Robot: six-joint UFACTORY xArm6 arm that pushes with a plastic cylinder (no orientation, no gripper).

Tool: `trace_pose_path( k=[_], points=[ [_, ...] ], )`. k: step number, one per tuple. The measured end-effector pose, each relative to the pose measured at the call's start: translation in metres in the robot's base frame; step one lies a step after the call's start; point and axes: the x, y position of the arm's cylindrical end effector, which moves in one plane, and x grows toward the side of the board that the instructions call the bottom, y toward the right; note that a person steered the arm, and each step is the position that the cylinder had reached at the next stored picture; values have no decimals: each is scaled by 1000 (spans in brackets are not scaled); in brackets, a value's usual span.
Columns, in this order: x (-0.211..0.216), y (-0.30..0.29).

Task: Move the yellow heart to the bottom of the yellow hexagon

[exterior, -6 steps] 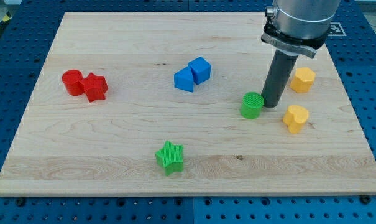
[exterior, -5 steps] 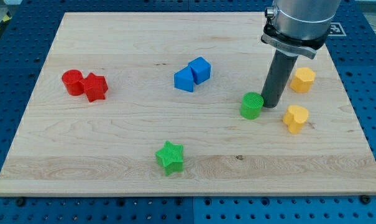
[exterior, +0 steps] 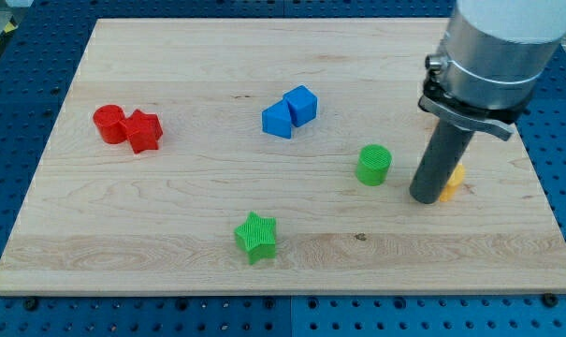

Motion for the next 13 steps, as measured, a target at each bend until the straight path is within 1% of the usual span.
trace_pose_path(
  k=[3,4,6,13],
  points=[
    [5,21],
    [5,39],
    [5,41],
    [-47,46]
  ],
)
